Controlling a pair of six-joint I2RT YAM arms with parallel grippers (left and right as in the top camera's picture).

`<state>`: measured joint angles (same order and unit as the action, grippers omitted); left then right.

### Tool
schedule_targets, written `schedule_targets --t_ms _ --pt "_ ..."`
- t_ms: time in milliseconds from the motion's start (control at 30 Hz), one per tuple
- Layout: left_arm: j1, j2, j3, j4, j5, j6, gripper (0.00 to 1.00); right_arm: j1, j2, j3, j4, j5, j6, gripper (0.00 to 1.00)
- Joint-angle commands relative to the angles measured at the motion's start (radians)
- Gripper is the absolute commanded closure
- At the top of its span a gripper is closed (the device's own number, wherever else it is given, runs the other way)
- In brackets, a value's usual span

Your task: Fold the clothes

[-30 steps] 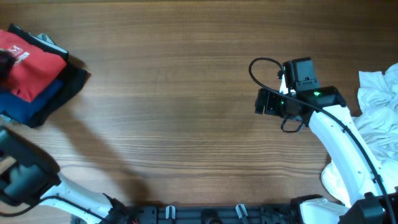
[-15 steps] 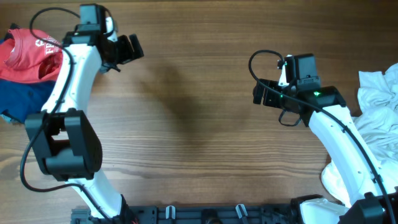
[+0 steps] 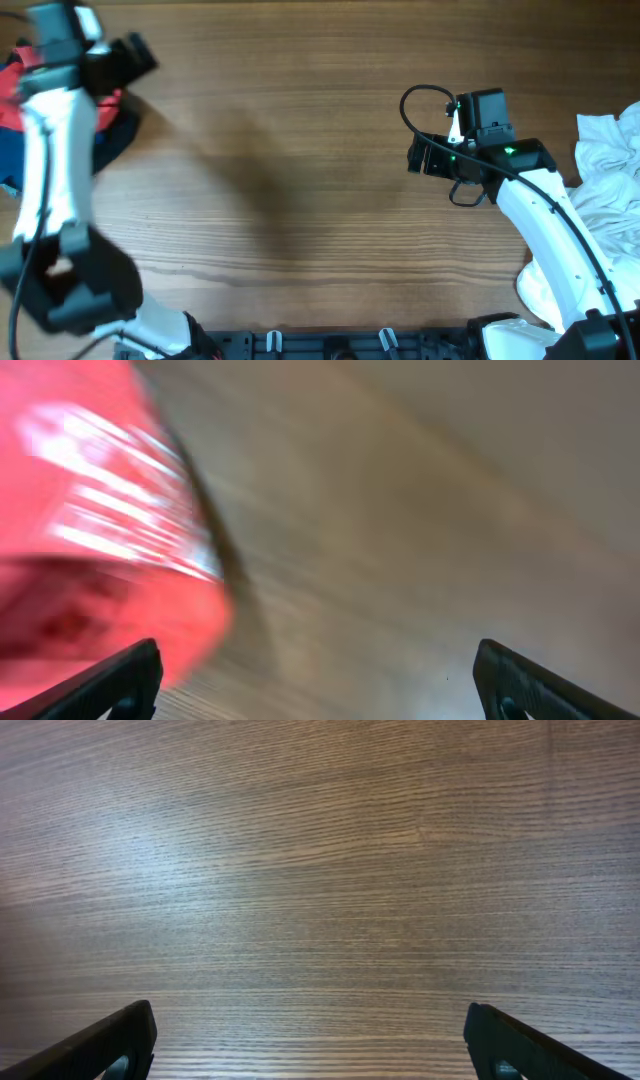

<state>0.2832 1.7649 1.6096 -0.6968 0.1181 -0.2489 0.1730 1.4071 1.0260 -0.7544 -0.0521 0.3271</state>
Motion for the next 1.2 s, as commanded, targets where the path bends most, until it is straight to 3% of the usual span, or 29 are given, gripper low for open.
schedule_targets --t_ms 0,267,433,667,1167 --pt "0.149 -0.047 0.014 -0.011 0.061 0.005 0.0 -0.004 -0.003 -0.001 -0.002 -0.016 -0.012 0.0" --pt "0.378 0.08 0.013 -0.02 0.039 -0.055 0.0 -0.004 -0.003 -0.001 -0.01 -0.016 -0.012 0.01" --pt "0.394 0.121 0.013 0.038 0.046 -0.054 0.0 -0.004 -0.003 -0.001 -0.009 -0.016 -0.01 0.0" --pt "0.392 0.199 0.013 0.102 0.122 -0.055 0.14 -0.004 -0.003 -0.001 -0.009 -0.016 -0.009 0.01" --pt "0.396 0.101 0.014 0.14 0.151 -0.047 0.17 -0.004 -0.003 -0.001 0.006 -0.016 -0.009 0.0"
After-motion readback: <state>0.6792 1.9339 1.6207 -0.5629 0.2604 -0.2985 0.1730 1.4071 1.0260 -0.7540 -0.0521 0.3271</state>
